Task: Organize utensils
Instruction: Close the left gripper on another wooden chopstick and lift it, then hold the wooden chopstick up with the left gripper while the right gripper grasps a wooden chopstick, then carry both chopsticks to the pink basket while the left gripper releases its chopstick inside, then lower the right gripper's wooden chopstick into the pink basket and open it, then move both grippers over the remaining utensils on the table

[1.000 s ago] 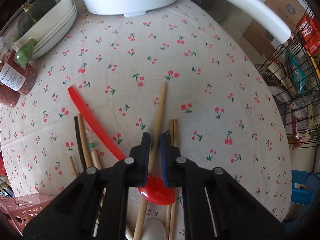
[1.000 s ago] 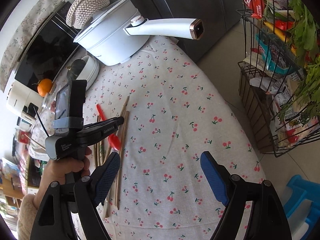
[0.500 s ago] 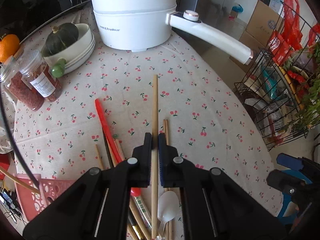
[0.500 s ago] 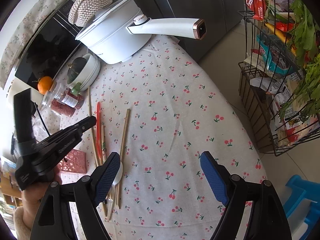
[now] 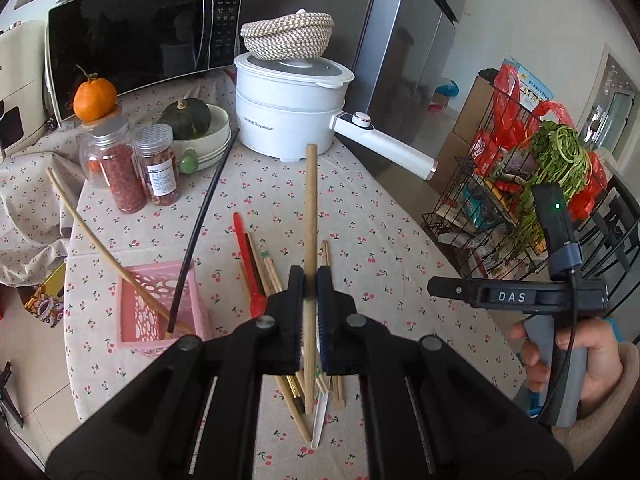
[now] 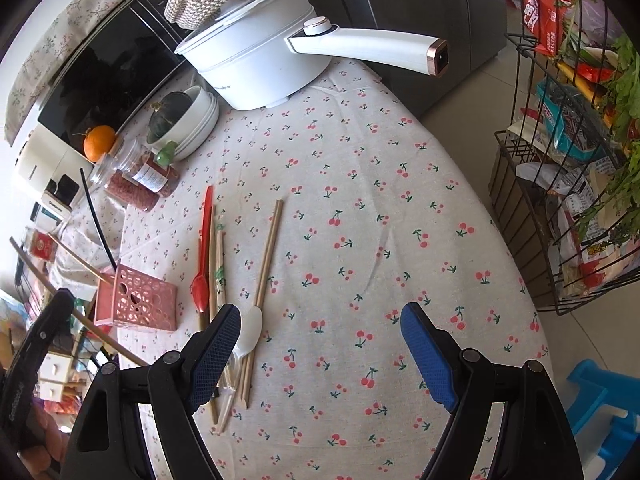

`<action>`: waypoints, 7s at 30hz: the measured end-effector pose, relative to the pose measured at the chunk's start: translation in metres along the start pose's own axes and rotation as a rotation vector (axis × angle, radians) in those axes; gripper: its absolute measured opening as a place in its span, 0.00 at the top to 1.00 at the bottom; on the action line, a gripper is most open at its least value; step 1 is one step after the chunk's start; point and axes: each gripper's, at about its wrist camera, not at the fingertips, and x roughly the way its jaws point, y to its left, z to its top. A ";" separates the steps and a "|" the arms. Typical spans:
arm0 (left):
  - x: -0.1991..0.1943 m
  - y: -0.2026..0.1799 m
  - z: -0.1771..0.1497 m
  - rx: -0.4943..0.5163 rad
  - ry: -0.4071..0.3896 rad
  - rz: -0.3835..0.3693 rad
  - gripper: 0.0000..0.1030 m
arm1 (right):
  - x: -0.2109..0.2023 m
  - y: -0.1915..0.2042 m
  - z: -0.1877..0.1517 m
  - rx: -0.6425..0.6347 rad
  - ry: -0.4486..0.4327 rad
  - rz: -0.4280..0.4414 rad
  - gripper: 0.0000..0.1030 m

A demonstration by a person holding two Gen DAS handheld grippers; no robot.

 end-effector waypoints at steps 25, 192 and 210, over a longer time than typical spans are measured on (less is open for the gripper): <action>-0.032 0.051 -0.021 -0.087 -0.004 -0.003 0.93 | 0.136 0.067 0.034 -0.116 0.055 -0.191 0.34; -0.034 0.148 -0.021 -0.395 -0.018 0.157 0.40 | 0.006 0.212 0.019 -0.242 -0.448 0.354 0.80; -0.013 0.088 -0.043 -0.242 0.148 0.095 0.27 | -0.021 0.138 -0.013 -0.302 -0.209 0.069 0.33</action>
